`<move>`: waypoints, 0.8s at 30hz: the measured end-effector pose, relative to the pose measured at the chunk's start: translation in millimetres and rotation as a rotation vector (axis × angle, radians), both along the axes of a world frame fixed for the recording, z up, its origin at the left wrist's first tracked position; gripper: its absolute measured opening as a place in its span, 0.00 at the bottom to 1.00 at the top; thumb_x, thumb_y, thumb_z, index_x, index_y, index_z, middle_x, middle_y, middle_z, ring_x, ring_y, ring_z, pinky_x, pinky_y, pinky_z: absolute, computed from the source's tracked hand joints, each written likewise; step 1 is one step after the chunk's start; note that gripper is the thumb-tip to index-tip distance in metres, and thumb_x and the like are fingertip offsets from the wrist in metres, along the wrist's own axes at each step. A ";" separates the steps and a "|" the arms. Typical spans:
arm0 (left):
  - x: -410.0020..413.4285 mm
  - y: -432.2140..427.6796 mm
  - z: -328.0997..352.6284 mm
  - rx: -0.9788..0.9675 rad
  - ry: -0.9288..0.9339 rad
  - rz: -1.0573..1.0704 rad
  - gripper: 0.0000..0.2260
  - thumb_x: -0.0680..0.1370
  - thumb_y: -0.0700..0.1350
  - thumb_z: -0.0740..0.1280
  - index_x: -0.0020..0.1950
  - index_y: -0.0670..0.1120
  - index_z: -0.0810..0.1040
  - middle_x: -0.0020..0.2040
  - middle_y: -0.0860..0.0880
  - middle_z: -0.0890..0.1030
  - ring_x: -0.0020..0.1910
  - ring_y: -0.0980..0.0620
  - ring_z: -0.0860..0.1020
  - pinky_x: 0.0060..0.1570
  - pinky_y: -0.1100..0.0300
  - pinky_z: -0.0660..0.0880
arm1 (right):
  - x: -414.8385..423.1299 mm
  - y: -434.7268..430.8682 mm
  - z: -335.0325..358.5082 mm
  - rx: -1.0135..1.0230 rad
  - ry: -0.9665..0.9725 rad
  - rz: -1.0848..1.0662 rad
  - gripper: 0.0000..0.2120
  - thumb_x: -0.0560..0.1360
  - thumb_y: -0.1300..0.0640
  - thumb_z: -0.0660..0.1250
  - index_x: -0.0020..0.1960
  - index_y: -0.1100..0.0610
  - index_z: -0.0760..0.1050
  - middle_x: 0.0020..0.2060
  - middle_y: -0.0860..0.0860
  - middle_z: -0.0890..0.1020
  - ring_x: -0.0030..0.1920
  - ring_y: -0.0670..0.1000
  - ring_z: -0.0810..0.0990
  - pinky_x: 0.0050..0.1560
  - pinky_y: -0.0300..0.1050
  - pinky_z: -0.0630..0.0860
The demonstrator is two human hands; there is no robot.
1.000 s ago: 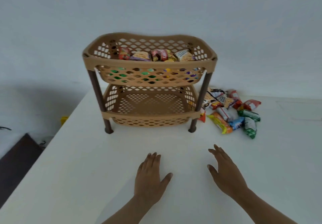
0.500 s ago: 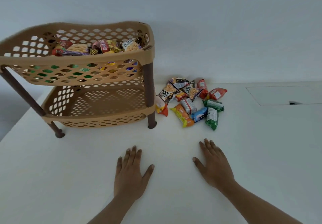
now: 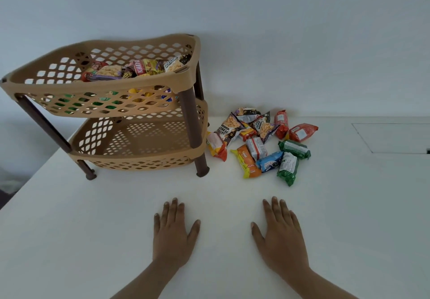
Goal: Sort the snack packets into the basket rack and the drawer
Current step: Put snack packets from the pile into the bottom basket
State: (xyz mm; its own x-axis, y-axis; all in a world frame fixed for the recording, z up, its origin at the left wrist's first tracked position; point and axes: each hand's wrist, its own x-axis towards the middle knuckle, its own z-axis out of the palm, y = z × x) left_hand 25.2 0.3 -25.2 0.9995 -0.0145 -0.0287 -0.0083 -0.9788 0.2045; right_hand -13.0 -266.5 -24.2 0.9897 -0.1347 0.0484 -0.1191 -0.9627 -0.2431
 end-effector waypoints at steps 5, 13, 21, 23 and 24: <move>25.3 -45.0 8.6 -0.024 0.008 0.008 0.32 0.80 0.65 0.50 0.78 0.47 0.57 0.80 0.46 0.55 0.79 0.47 0.50 0.77 0.51 0.48 | -0.3 0.8 2.1 -0.003 0.029 0.004 0.35 0.76 0.35 0.44 0.78 0.53 0.57 0.77 0.54 0.58 0.77 0.55 0.53 0.75 0.52 0.51; 66.0 -107.2 20.8 -0.165 -0.052 -0.077 0.29 0.78 0.66 0.53 0.75 0.52 0.64 0.76 0.53 0.64 0.75 0.53 0.61 0.71 0.55 0.60 | 19.3 -10.6 12.3 0.230 -0.039 -0.015 0.26 0.72 0.38 0.63 0.67 0.47 0.72 0.69 0.44 0.72 0.70 0.49 0.68 0.67 0.48 0.65; 119.8 -160.9 52.2 -0.541 0.083 0.223 0.22 0.77 0.65 0.60 0.64 0.52 0.73 0.58 0.53 0.79 0.53 0.54 0.79 0.46 0.60 0.75 | 119.2 -21.4 71.2 0.555 -0.295 -0.049 0.15 0.72 0.52 0.71 0.58 0.48 0.76 0.48 0.40 0.76 0.50 0.45 0.77 0.49 0.41 0.73; 132.6 -168.5 51.4 -0.630 0.153 0.310 0.22 0.77 0.63 0.62 0.63 0.49 0.74 0.56 0.51 0.80 0.52 0.52 0.78 0.42 0.60 0.72 | 155.5 -25.5 82.5 0.575 -0.256 -0.033 0.14 0.73 0.51 0.69 0.58 0.50 0.76 0.49 0.42 0.79 0.48 0.44 0.77 0.47 0.42 0.75; 137.5 -171.1 50.6 -0.650 0.183 0.333 0.22 0.77 0.63 0.62 0.61 0.48 0.75 0.55 0.50 0.80 0.51 0.51 0.78 0.40 0.60 0.70 | 173.1 -26.6 86.4 0.571 -0.242 -0.029 0.14 0.73 0.51 0.69 0.58 0.50 0.76 0.50 0.44 0.80 0.47 0.45 0.78 0.46 0.43 0.76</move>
State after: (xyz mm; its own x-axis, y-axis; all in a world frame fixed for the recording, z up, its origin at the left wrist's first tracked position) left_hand 162.7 -170.9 25.3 0.9340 0.2168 -0.2839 0.3568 -0.6049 0.7119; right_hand 160.0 -293.0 62.2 0.9552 -0.2323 0.1832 -0.0204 -0.6695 -0.7425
